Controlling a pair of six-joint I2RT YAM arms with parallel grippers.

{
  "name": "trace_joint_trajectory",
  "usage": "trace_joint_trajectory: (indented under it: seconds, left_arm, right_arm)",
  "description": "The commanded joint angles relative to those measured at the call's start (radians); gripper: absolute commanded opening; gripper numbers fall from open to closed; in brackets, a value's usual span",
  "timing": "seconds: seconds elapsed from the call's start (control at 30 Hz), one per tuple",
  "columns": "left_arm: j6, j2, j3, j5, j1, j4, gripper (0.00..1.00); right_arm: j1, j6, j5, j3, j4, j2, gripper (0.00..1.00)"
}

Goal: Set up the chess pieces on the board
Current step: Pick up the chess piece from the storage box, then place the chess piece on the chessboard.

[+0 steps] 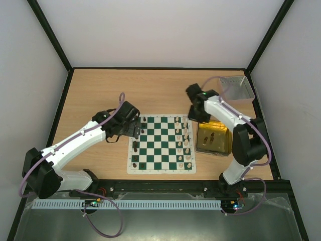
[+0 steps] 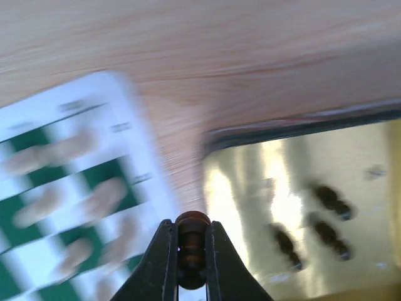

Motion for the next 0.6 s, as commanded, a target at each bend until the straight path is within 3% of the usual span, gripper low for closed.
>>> trace_joint_trajectory:
  seconds: [0.0,0.3,0.57]
  left_arm:
    - [-0.014,-0.032,0.003,-0.069,0.021,-0.021,0.99]
    - [-0.094,-0.074,0.06,-0.167,0.099,-0.083,0.99]
    - [-0.169,-0.11,0.098,-0.323,0.137,-0.139,0.99]
  right_arm:
    - [0.22,0.024,0.081,0.189,-0.137,0.018,0.03]
    - [0.441,-0.003,-0.047,0.548,-0.244,0.262,0.02]
    - [0.564,-0.055,-0.119,0.721,-0.303,0.428,0.03]
